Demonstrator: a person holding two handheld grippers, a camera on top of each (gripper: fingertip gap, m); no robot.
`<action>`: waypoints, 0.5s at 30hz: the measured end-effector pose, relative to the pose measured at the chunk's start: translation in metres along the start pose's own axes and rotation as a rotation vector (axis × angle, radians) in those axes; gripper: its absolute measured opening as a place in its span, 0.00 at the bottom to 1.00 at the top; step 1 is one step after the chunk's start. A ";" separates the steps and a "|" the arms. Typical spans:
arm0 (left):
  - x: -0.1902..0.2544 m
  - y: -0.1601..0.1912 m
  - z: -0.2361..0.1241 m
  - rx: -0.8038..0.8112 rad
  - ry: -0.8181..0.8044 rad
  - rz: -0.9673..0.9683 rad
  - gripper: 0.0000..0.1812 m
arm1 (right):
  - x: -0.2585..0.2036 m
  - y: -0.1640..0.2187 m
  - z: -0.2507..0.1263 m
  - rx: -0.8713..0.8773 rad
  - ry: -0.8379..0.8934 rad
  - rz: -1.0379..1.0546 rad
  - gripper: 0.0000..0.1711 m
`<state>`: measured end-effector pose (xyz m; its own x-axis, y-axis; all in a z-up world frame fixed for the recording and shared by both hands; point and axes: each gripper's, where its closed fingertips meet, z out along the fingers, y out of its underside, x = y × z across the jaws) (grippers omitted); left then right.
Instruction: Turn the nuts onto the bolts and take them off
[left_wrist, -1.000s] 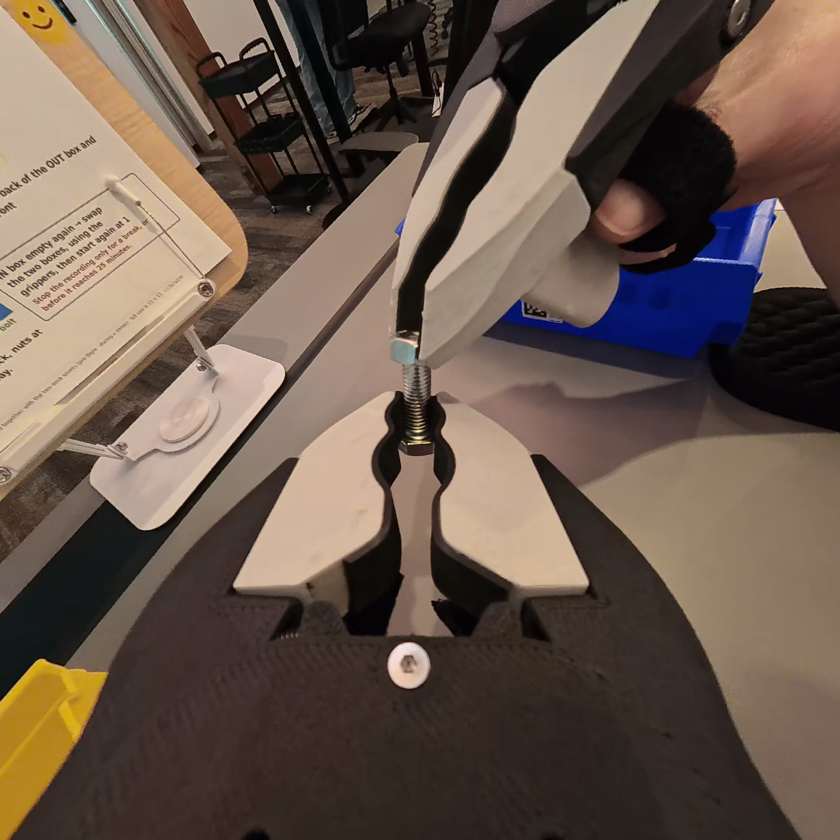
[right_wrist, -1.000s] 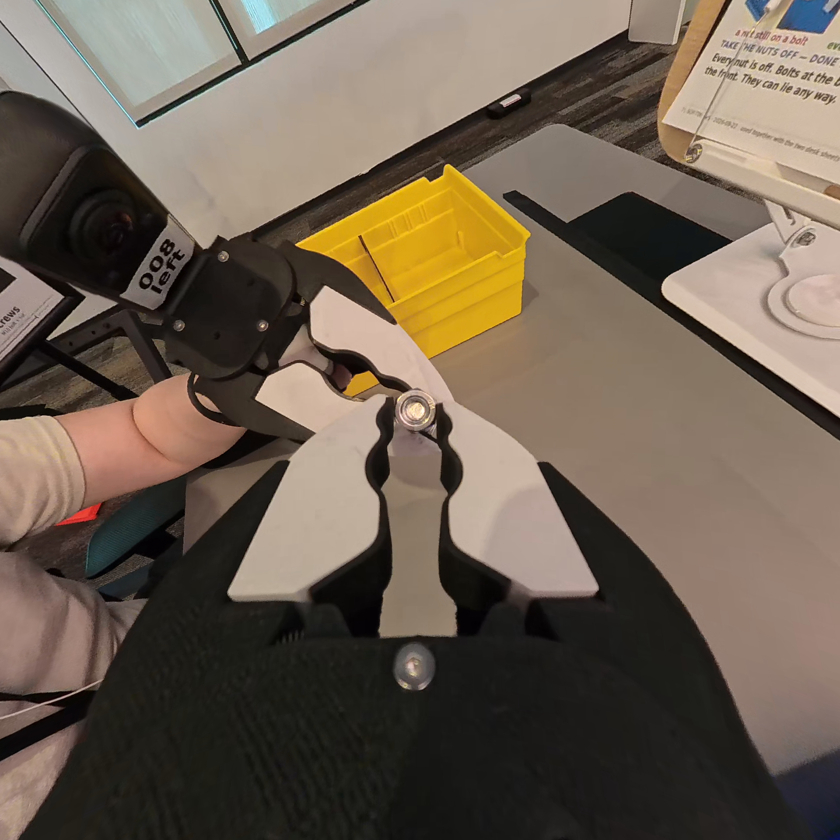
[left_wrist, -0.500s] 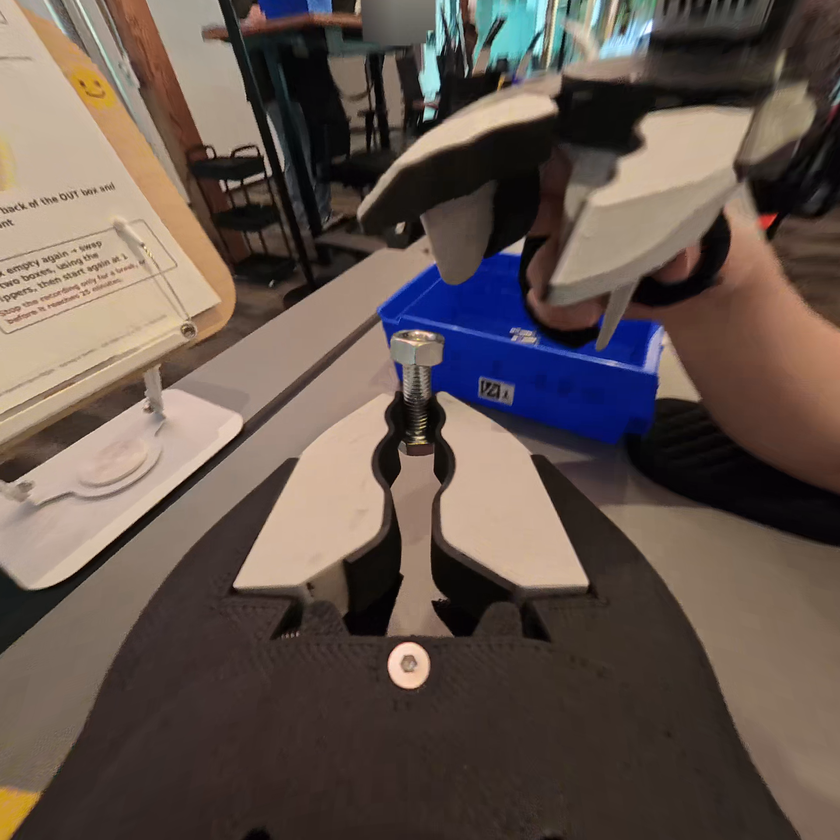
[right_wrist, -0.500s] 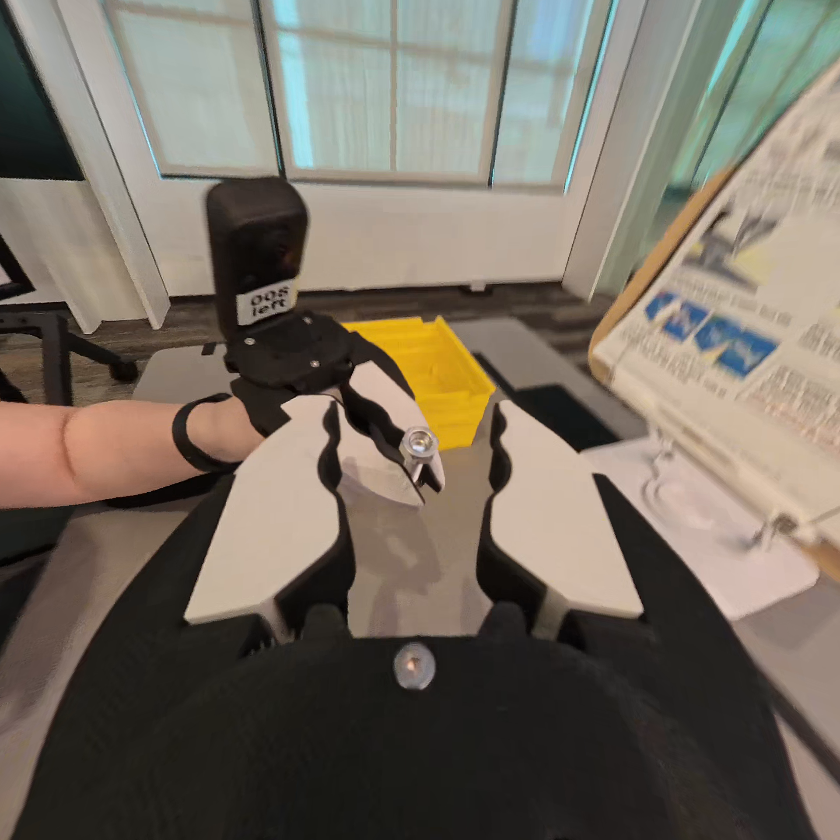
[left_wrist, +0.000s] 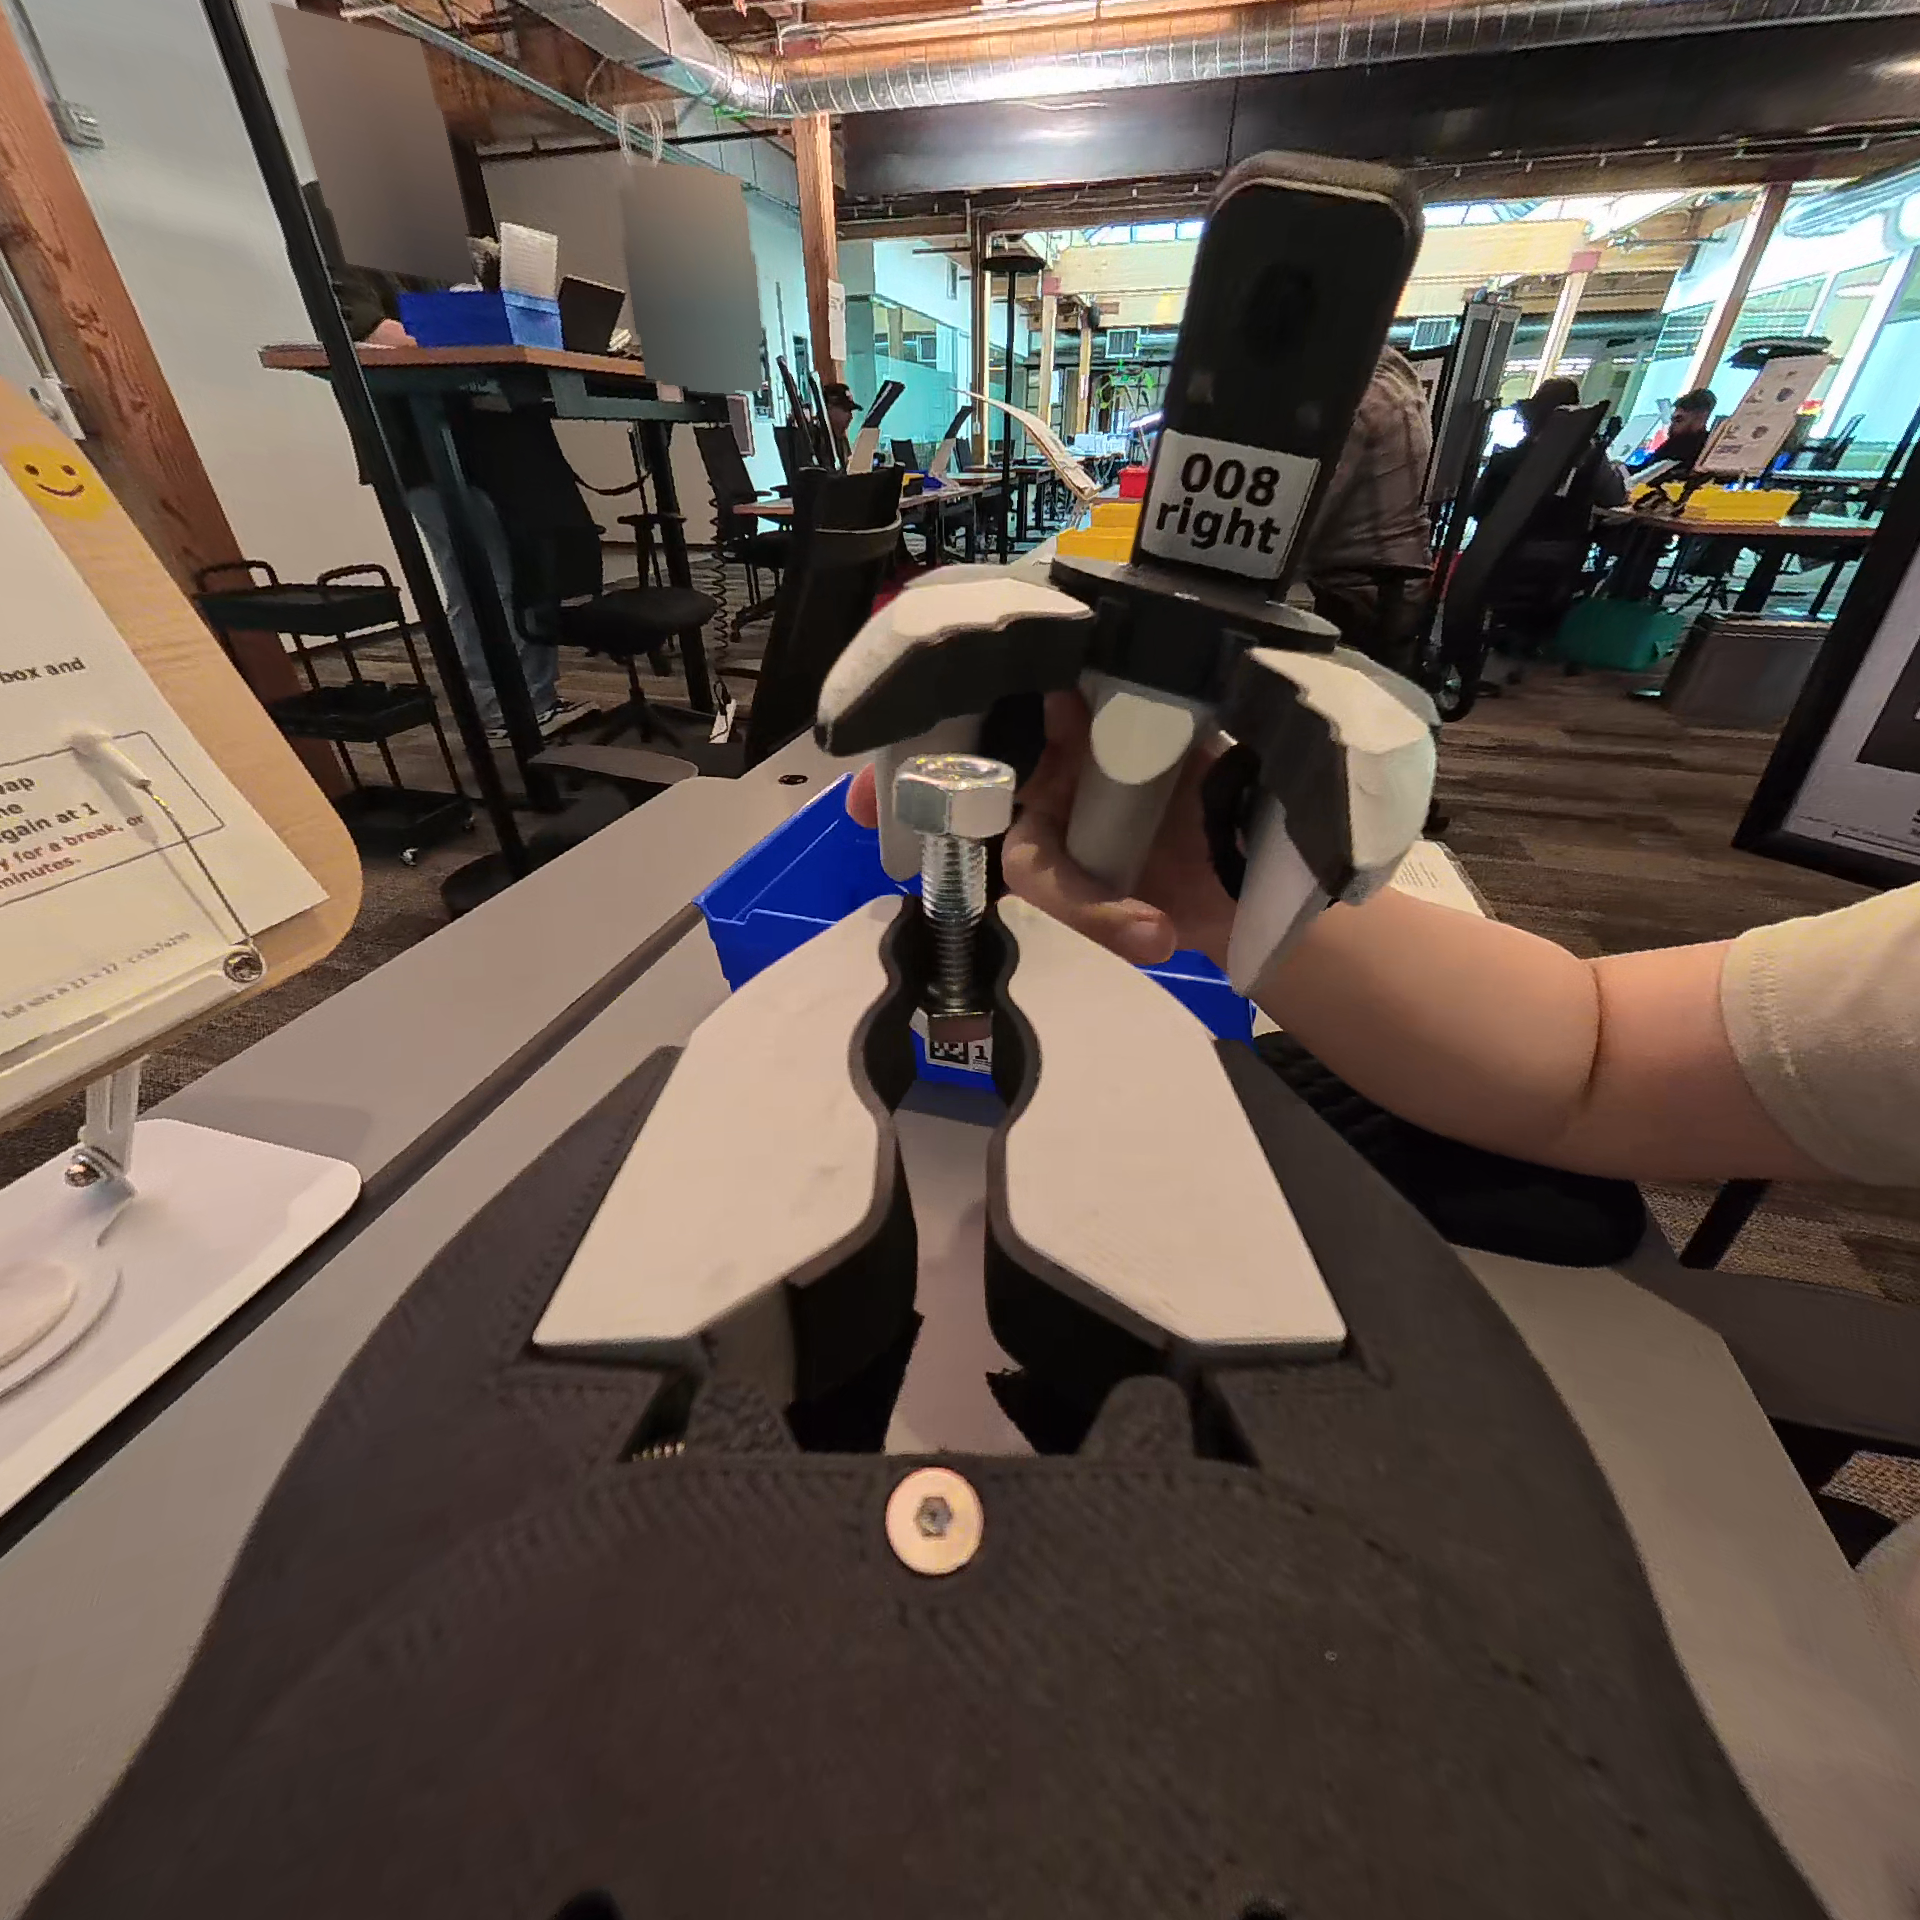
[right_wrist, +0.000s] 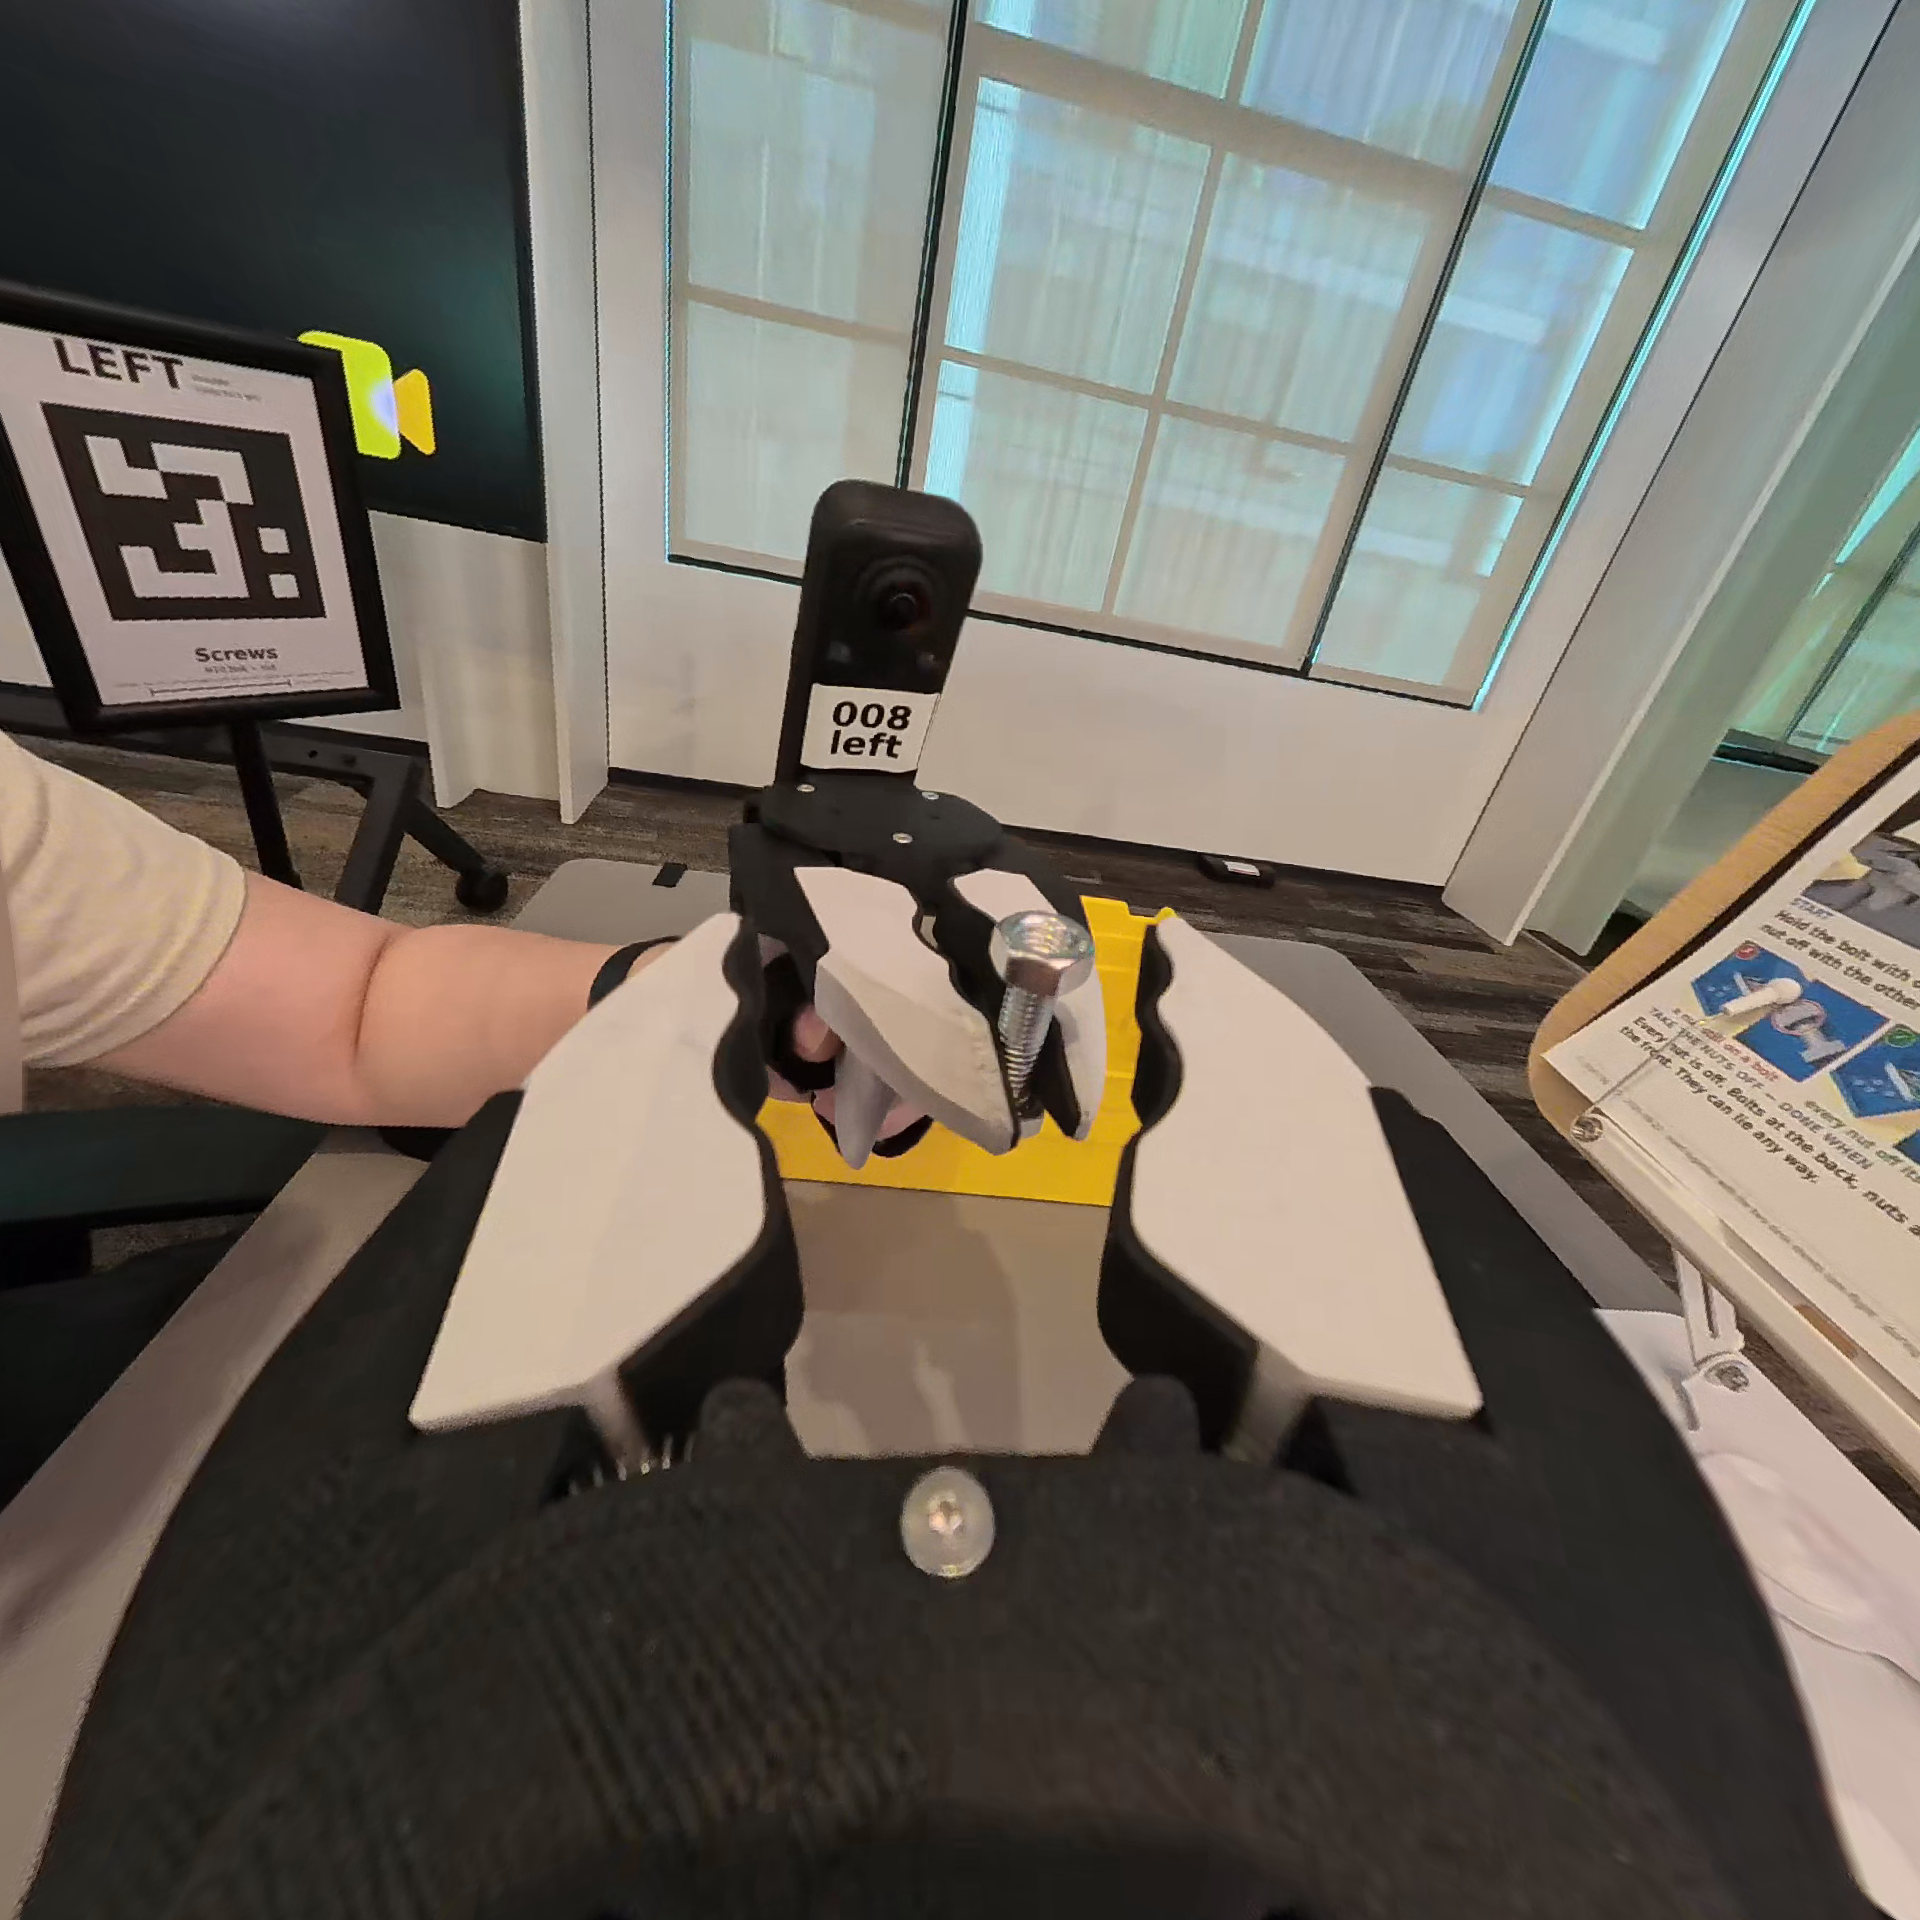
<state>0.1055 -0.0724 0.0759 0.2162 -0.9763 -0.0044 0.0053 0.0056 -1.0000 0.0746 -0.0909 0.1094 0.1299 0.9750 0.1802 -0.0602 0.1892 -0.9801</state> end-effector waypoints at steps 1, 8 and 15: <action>0.000 0.000 0.000 -0.001 0.001 0.000 0.05 | -0.001 0.000 0.000 -0.002 -0.002 -0.007 0.41; -0.002 -0.001 -0.002 -0.006 -0.009 -0.006 0.05 | -0.005 0.003 0.003 -0.033 -0.009 -0.039 0.40; -0.002 -0.003 -0.003 -0.004 -0.012 -0.005 0.05 | -0.005 0.003 0.003 -0.047 0.001 -0.062 0.40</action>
<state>0.1023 -0.0715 0.0788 0.2279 -0.9737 0.0004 0.0026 0.0002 -1.0000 0.0708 -0.0949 0.1055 0.1333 0.9615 0.2402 -0.0056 0.2431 -0.9700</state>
